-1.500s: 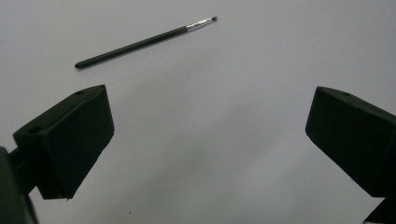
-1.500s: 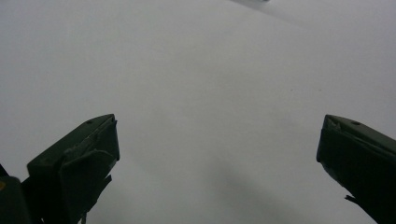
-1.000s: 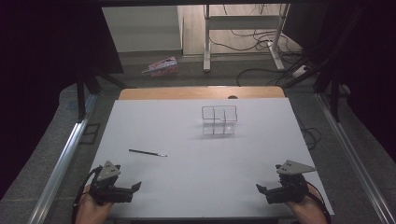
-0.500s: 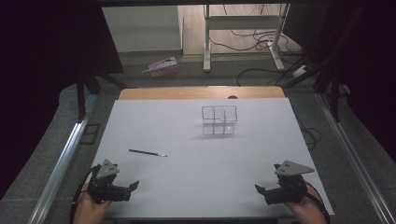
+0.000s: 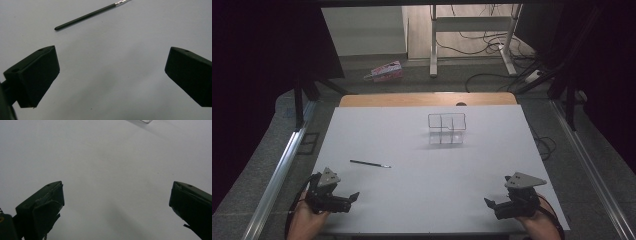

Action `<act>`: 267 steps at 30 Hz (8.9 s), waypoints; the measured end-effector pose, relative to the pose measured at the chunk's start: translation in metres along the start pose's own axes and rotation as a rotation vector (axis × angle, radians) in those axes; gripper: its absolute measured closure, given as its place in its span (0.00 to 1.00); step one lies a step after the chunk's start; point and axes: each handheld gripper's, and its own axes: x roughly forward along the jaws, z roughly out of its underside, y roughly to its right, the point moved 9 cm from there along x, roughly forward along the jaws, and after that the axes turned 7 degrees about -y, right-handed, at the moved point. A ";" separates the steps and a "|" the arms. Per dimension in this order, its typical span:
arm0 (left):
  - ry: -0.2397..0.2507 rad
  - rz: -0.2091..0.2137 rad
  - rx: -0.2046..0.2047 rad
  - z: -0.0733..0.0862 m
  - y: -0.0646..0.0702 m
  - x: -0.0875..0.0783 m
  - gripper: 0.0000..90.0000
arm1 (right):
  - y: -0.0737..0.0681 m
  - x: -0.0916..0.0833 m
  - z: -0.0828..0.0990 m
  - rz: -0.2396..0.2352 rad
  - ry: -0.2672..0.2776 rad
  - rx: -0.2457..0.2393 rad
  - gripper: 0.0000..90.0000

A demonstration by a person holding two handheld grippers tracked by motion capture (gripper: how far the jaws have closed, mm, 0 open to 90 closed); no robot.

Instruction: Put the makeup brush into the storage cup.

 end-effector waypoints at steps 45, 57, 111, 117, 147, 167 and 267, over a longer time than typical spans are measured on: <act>-0.106 -0.005 0.061 -0.043 -0.034 0.007 0.00 | 0.001 0.005 0.007 -0.011 -0.065 0.038 0.00; -0.119 -0.011 0.069 -0.053 -0.044 0.009 0.00 | 0.001 0.006 0.008 -0.014 -0.073 0.038 0.00; -0.264 0.020 0.264 -0.129 -0.028 0.055 0.01 | -0.003 0.009 0.012 -0.036 -0.104 0.003 0.02; -0.278 0.033 0.272 -0.127 -0.026 0.065 0.02 | -0.004 0.010 0.012 -0.038 -0.107 -0.001 0.02; -0.362 0.075 0.307 -0.095 -0.024 0.109 0.09 | -0.005 0.010 0.014 -0.042 -0.115 -0.008 0.03; -0.478 0.197 0.242 -0.095 -0.017 0.101 0.96 | -0.006 0.011 0.014 -0.040 -0.122 -0.018 0.04; 0.326 0.469 0.009 -0.083 0.067 -0.015 0.96 | -0.013 -0.005 -0.015 -0.181 0.092 0.097 0.00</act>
